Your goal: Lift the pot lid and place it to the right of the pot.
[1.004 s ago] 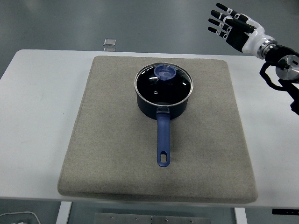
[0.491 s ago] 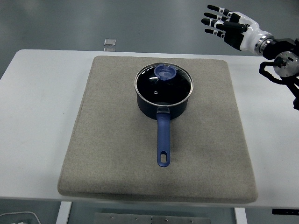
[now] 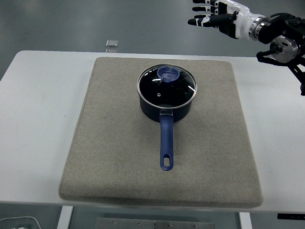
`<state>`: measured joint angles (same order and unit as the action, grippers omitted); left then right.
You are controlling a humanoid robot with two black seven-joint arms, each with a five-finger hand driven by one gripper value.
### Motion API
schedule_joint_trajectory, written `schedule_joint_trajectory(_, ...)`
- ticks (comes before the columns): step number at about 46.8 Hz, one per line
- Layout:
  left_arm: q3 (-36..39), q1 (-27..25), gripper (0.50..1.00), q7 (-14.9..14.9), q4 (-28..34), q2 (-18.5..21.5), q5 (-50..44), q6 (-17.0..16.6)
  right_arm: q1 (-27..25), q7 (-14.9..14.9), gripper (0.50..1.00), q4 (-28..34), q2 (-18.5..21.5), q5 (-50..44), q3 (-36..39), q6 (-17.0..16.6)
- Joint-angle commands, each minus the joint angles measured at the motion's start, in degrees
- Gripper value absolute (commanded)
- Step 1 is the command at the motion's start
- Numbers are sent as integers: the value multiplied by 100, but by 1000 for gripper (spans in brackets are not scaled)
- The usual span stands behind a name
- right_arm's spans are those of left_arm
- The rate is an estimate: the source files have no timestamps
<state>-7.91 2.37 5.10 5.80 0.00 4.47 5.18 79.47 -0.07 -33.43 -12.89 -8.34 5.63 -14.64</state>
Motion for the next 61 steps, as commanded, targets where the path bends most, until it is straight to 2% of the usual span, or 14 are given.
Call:
schedule_joint_trajectory(1, 0, 0, 1000, 0, 0, 0, 1, 0, 86, -1, 915, -129, 85, -202, -237, -4)
schedule_joint_trajectory(29, 0, 0, 1000, 0, 0, 0, 1, 0, 1027, -1, 917, -1218, -29, -1459, -1573, -92)
schedule_joint_trajectory(45, 0, 0, 1000, 0, 0, 0, 1, 0, 1475, 7, 915, -1842, -302, -2057, -2110, -276)
schedule_joint_trajectory(61, 0, 0, 1000, 0, 0, 0, -8, 0, 1677, -1, 917, -2089, -100, -2655, -2373, -232)
